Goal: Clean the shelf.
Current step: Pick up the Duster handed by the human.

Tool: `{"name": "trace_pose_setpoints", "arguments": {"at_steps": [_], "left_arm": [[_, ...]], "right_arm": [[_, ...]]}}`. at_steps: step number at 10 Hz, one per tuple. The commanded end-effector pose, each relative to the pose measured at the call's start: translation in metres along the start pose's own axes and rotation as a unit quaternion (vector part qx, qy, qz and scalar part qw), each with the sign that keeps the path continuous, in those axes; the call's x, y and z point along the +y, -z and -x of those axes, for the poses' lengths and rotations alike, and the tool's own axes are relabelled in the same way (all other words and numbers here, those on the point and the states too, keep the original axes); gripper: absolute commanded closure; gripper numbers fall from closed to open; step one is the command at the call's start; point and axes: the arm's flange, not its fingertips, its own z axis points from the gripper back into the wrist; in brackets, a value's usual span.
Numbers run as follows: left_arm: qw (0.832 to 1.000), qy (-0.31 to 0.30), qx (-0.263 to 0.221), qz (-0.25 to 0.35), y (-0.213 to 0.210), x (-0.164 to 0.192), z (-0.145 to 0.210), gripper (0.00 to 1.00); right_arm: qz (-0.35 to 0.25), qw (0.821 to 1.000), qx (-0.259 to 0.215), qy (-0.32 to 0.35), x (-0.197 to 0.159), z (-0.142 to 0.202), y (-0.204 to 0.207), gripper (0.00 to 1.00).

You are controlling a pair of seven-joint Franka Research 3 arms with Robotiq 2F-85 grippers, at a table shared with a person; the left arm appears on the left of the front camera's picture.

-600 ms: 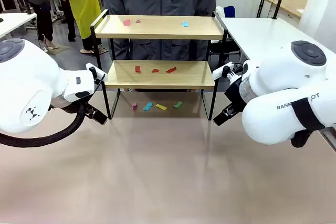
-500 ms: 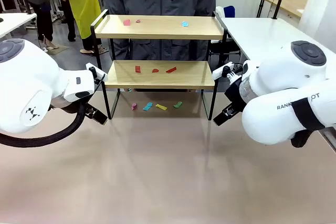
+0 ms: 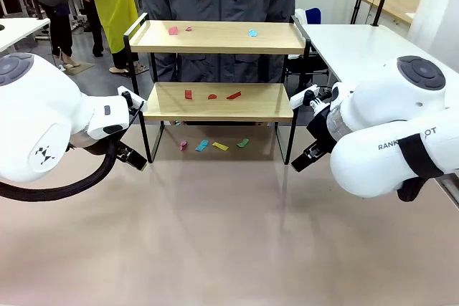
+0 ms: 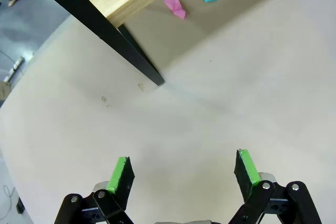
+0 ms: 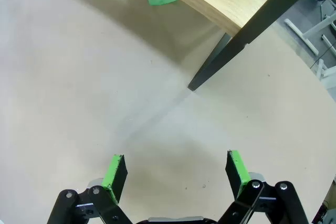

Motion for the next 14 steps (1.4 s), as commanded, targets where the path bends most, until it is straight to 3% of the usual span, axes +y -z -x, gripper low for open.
{"name": "trace_pose_setpoints", "arguments": {"at_steps": [1, 4, 6, 8, 9, 11, 14], "left_arm": [[1.000, 0.000, 0.000, 0.000, 0.000, 0.000, 0.000, 0.00], [1.000, 0.000, 0.000, 0.000, 0.000, 0.000, 0.000, 0.00], [0.999, -0.004, -0.041, 0.018, -0.047, 0.021, -0.015, 0.00], [0.997, 0.006, -0.064, 0.038, -0.095, 0.046, -0.018, 0.00], [0.995, 0.045, -0.064, 0.065, -0.114, 0.065, -0.013, 0.00], [0.979, 0.122, -0.081, 0.141, -0.130, 0.110, 0.006, 0.00], [0.945, 0.183, -0.168, 0.212, -0.125, 0.183, 0.034, 0.00]], "right_arm": [[0.000, 1.000, 0.000, 0.000, 0.000, 0.000, 0.000, 0.00], [0.000, 1.000, 0.000, 0.000, 0.000, 0.000, 0.000, 0.00], [-0.012, 0.999, -0.031, 0.020, -0.032, -0.029, -0.045, 0.00], [-0.037, 0.996, -0.068, 0.042, -0.069, -0.026, -0.088, 0.00], [-0.059, 0.993, -0.098, 0.041, -0.091, -0.017, -0.109, 0.00], [-0.104, 0.983, -0.148, 0.011, -0.134, 0.009, -0.132, 0.00], [-0.146, 0.969, -0.196, -0.016, -0.202, 0.045, -0.125, 0.00]]}}
